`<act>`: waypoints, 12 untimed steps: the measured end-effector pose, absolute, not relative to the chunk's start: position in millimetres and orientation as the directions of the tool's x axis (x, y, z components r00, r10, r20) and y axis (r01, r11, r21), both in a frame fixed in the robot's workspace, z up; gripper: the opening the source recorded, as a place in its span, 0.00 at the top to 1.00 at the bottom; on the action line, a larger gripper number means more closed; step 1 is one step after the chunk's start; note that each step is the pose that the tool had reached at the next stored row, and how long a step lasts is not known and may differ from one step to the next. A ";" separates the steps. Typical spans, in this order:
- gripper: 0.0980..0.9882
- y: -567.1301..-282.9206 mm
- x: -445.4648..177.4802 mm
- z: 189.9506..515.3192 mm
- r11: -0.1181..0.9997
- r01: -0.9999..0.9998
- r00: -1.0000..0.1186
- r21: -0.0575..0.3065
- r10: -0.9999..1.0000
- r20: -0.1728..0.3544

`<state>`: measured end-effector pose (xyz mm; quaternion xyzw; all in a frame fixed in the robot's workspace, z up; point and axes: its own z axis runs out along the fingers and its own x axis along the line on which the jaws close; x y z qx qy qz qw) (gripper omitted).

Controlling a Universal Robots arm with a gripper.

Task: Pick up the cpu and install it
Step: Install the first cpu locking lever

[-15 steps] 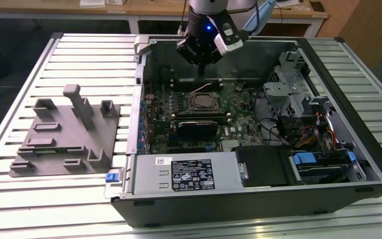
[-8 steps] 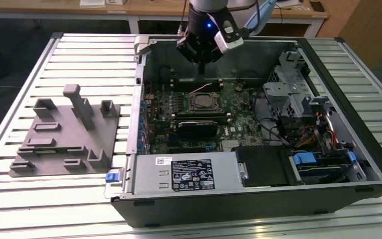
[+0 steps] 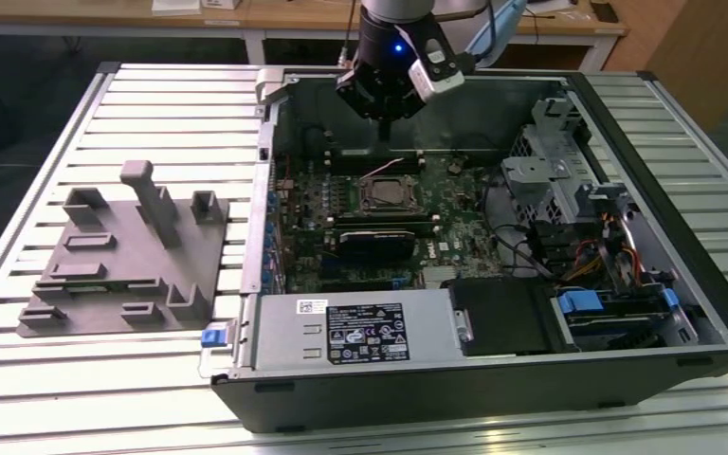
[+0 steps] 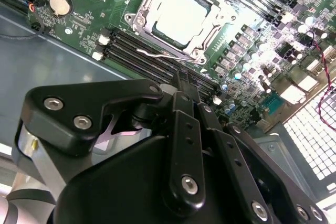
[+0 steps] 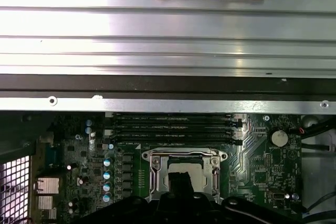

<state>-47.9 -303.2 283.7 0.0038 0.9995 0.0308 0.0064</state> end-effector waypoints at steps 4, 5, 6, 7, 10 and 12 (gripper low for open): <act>0.99 -303.2 -47.9 283.6 0.998 0.007 -1.000 0.062 0.008 -0.013; 0.99 -303.2 -47.9 283.6 0.998 0.007 -1.000 0.062 0.008 -0.013; 0.99 -303.2 -47.9 283.3 0.998 0.007 -1.000 0.062 0.008 -0.013; 0.99 -303.2 -47.9 282.8 0.998 0.007 -1.000 0.062 0.008 -0.013; 0.99 -303.2 -47.9 282.4 0.998 0.007 -1.000 0.062 0.008 -0.013; 0.99 -303.2 -47.9 281.6 0.998 0.007 -1.000 0.062 0.008 -0.013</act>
